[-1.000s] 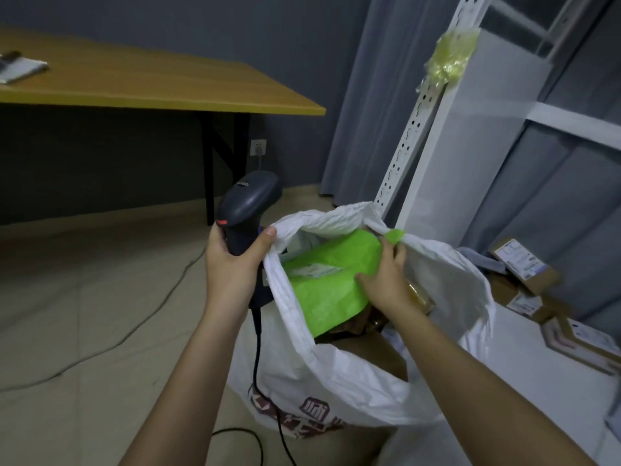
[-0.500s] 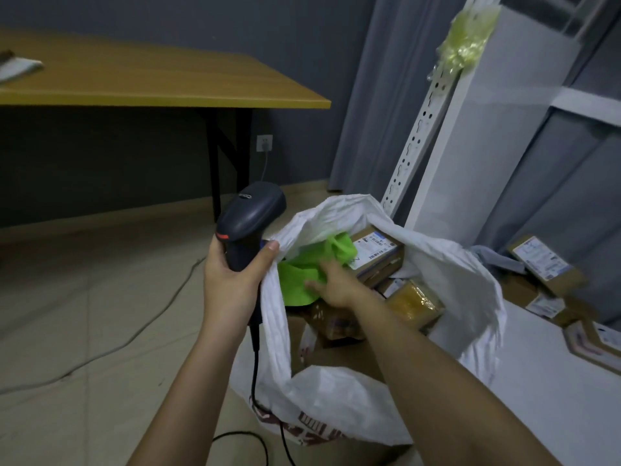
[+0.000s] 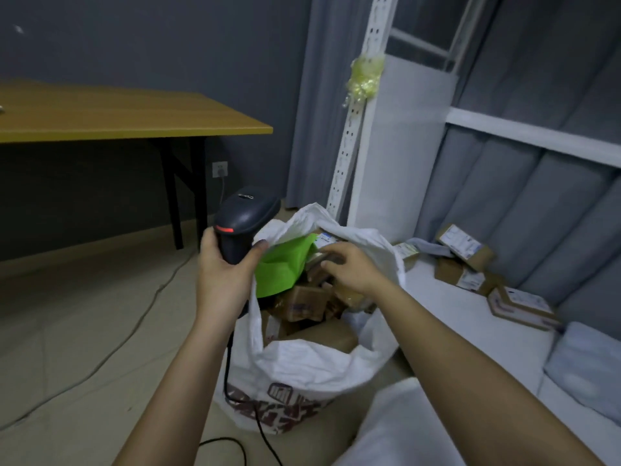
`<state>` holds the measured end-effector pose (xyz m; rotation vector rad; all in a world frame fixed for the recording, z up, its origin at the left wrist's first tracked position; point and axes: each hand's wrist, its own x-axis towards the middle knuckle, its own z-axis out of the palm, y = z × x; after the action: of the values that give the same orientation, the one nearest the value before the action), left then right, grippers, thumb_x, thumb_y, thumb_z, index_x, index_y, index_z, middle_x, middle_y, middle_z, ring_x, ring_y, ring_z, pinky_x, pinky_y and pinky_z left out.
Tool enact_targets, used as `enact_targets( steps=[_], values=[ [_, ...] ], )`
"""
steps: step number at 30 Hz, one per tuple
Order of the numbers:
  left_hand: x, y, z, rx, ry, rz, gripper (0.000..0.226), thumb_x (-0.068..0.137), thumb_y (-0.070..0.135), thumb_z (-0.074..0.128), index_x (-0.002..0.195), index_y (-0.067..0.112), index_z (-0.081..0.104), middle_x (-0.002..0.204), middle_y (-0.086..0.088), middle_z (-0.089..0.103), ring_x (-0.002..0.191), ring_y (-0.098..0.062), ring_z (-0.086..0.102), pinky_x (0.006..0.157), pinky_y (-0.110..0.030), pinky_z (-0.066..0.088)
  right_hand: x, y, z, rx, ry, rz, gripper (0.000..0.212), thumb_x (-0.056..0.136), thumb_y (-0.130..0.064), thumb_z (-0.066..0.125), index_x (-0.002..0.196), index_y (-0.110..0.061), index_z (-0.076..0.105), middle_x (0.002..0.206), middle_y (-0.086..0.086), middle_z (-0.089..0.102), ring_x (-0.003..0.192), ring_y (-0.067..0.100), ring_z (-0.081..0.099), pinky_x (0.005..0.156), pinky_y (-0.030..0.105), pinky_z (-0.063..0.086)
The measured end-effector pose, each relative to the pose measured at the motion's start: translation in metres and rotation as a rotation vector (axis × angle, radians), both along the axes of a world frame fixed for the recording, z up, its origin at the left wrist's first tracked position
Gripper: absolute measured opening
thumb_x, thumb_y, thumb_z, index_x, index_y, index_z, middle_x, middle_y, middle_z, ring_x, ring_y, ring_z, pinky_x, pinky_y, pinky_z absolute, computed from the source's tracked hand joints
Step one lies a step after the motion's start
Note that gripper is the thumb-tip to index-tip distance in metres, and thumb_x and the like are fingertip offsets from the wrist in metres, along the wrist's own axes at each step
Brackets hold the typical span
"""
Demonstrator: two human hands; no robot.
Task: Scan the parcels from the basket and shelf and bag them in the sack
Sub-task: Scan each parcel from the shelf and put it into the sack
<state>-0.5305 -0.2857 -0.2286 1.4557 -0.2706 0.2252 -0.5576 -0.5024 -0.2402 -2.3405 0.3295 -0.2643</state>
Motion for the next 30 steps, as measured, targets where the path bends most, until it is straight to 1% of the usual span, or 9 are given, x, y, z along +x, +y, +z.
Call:
enact_targets(
  steps=[3, 7, 10, 14, 15, 18, 23, 26, 30],
  values=[
    [-0.025, -0.009, 0.004, 0.095, -0.034, -0.005, 0.034, 0.079, 0.019, 0.076, 0.105, 0.021, 0.054, 0.096, 0.004, 0.063, 0.092, -0.018, 0.062, 0.077, -0.033, 0.046, -0.042, -0.006, 0.022, -0.125, -0.080, -0.043, 0.031, 0.092, -0.009, 0.060, 0.122, -0.012, 0.065, 0.116, -0.005, 0.060, 0.102, 0.006, 0.053, 0.074, -0.004, 0.033],
    [-0.065, -0.027, 0.005, 0.233, -0.084, -0.001, 0.031, 0.080, 0.028, 0.073, 0.103, 0.025, 0.052, 0.090, 0.008, 0.059, 0.089, -0.022, 0.058, 0.072, -0.034, 0.041, -0.099, -0.025, 0.037, -0.144, -0.059, -0.114, 0.029, 0.092, -0.018, 0.060, 0.121, -0.020, 0.065, 0.134, 0.000, 0.053, 0.123, 0.016, 0.049, 0.103, 0.025, 0.038],
    [-0.094, -0.052, 0.009, 0.210, -0.119, -0.107, 0.034, 0.080, 0.026, 0.073, 0.108, 0.026, 0.053, 0.097, 0.007, 0.060, 0.092, -0.019, 0.058, 0.076, -0.033, 0.041, -0.137, -0.041, 0.037, -0.102, -0.064, -0.196, 0.027, 0.089, -0.025, 0.062, 0.115, -0.023, 0.067, 0.131, 0.002, 0.058, 0.120, 0.018, 0.054, 0.104, 0.039, 0.044],
    [-0.130, -0.105, 0.015, 0.168, -0.125, -0.311, 0.035, 0.081, 0.022, 0.073, 0.108, 0.028, 0.052, 0.094, 0.013, 0.060, 0.090, -0.012, 0.058, 0.071, -0.027, 0.042, -0.185, -0.068, 0.037, -0.061, -0.080, -0.271, 0.028, 0.095, -0.015, 0.058, 0.123, -0.013, 0.063, 0.120, -0.006, 0.054, 0.107, 0.006, 0.048, 0.076, 0.007, 0.041],
    [-0.138, -0.120, 0.015, 0.163, -0.123, -0.354, 0.035, 0.082, 0.022, 0.073, 0.108, 0.028, 0.051, 0.093, 0.015, 0.059, 0.089, -0.011, 0.058, 0.070, -0.025, 0.042, -0.196, -0.078, 0.035, -0.034, -0.089, -0.289, 0.029, 0.096, -0.015, 0.057, 0.124, -0.013, 0.063, 0.120, -0.005, 0.055, 0.108, 0.008, 0.050, 0.073, 0.006, 0.040],
    [-0.157, -0.170, 0.015, 0.173, -0.092, -0.491, 0.033, 0.083, 0.025, 0.072, 0.108, 0.026, 0.049, 0.090, 0.015, 0.057, 0.085, -0.011, 0.058, 0.069, -0.021, 0.045, -0.227, -0.114, 0.022, 0.021, -0.087, -0.387, 0.028, 0.096, -0.020, 0.058, 0.123, -0.018, 0.063, 0.134, -0.002, 0.055, 0.123, 0.017, 0.050, 0.086, 0.023, 0.041],
    [-0.169, -0.267, -0.001, 0.245, -0.056, -0.629, 0.040, 0.081, 0.036, 0.073, 0.112, 0.031, 0.049, 0.101, 0.004, 0.064, 0.090, -0.021, 0.063, 0.082, -0.050, 0.054, -0.278, -0.191, -0.022, 0.188, -0.082, -0.638, 0.024, 0.095, -0.023, 0.060, 0.118, -0.023, 0.063, 0.132, -0.001, 0.056, 0.120, 0.017, 0.052, 0.091, 0.028, 0.044],
    [-0.175, -0.333, -0.017, 0.286, -0.046, -0.710, 0.043, 0.080, 0.038, 0.071, 0.117, 0.031, 0.049, 0.103, 0.000, 0.065, 0.091, -0.025, 0.064, 0.083, -0.049, 0.054, -0.306, -0.240, -0.060, 0.285, -0.063, -0.795, 0.022, 0.094, -0.020, 0.060, 0.116, -0.021, 0.064, 0.126, 0.002, 0.058, 0.107, 0.015, 0.054, 0.085, 0.027, 0.044],
    [-0.183, -0.426, -0.056, 0.322, -0.013, -0.838, 0.038, 0.085, 0.032, 0.070, 0.115, 0.030, 0.047, 0.104, -0.001, 0.064, 0.092, -0.026, 0.065, 0.079, -0.044, 0.055, -0.334, -0.311, -0.124, 0.321, -0.043, -1.020, 0.023, 0.093, -0.016, 0.061, 0.116, -0.017, 0.064, 0.124, 0.006, 0.059, 0.114, 0.024, 0.057, 0.088, 0.029, 0.044]
  ],
)
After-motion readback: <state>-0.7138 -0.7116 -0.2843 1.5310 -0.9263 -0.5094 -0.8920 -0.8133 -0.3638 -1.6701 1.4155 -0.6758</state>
